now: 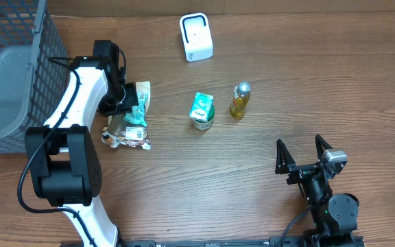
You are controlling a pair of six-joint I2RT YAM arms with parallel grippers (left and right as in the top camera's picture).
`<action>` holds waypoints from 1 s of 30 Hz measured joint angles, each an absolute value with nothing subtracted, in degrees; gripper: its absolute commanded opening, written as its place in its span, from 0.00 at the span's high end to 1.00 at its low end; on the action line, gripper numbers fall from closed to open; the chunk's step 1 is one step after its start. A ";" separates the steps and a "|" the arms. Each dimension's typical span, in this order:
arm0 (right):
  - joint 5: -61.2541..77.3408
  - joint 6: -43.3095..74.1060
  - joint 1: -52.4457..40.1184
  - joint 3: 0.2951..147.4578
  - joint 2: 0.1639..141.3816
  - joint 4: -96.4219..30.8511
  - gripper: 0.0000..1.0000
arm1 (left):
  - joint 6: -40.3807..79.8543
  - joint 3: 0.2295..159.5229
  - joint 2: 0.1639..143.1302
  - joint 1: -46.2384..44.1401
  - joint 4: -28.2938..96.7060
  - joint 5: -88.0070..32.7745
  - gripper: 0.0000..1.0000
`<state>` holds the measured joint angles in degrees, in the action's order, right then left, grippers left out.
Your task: Scan the item barcode
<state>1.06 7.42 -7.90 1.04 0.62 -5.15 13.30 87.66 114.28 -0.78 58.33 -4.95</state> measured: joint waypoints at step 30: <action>1.06 7.42 -7.90 1.06 0.62 -5.17 0.00 | 13.32 83.48 114.26 -0.78 54.39 -7.29 0.96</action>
